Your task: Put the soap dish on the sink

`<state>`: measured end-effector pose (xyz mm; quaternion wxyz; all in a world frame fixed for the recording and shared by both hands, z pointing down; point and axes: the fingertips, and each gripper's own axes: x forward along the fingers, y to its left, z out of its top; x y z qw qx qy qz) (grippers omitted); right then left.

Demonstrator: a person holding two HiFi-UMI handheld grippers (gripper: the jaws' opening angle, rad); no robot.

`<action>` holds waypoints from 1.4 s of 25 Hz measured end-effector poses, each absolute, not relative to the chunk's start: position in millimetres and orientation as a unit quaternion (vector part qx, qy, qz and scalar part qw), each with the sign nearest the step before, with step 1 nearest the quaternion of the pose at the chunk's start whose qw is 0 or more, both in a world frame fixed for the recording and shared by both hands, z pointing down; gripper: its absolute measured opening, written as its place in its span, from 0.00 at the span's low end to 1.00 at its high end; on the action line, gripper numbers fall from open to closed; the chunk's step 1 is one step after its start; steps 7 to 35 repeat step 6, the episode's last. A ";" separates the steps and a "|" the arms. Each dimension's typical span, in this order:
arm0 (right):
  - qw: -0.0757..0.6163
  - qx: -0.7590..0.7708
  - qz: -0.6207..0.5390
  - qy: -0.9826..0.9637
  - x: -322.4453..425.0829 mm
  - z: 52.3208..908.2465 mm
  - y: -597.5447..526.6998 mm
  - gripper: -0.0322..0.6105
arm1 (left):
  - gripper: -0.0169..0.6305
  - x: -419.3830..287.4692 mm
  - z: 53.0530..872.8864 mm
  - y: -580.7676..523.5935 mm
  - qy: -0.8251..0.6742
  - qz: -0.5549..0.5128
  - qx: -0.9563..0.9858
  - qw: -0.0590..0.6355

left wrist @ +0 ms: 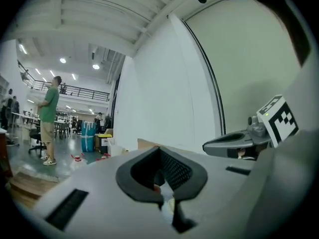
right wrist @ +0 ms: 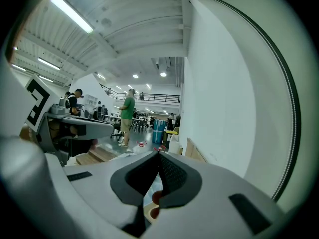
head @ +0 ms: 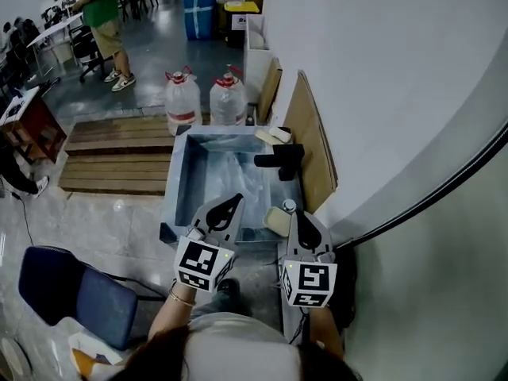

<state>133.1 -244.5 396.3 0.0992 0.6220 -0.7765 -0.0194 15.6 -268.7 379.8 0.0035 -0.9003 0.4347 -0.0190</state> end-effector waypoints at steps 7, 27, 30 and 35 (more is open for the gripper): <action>0.106 0.621 -0.019 -0.777 131.5 397.6 -246.0 0.09 | 0.03 15.7 379.3 -268.1 0.432 -0.017 -0.902 0.002; 0.106 0.621 -0.019 -0.777 131.5 397.6 -246.0 0.09 | 0.03 15.7 379.3 -268.1 0.432 -0.017 -0.902 0.002; 0.106 0.621 -0.019 -0.777 131.5 397.6 -246.0 0.09 | 0.03 15.7 379.3 -268.1 0.432 -0.017 -0.902 0.002; 0.106 0.621 -0.019 -0.777 131.5 397.6 -246.0 0.09 | 0.03 15.7 379.3 -268.1 0.432 -0.017 -0.902 0.002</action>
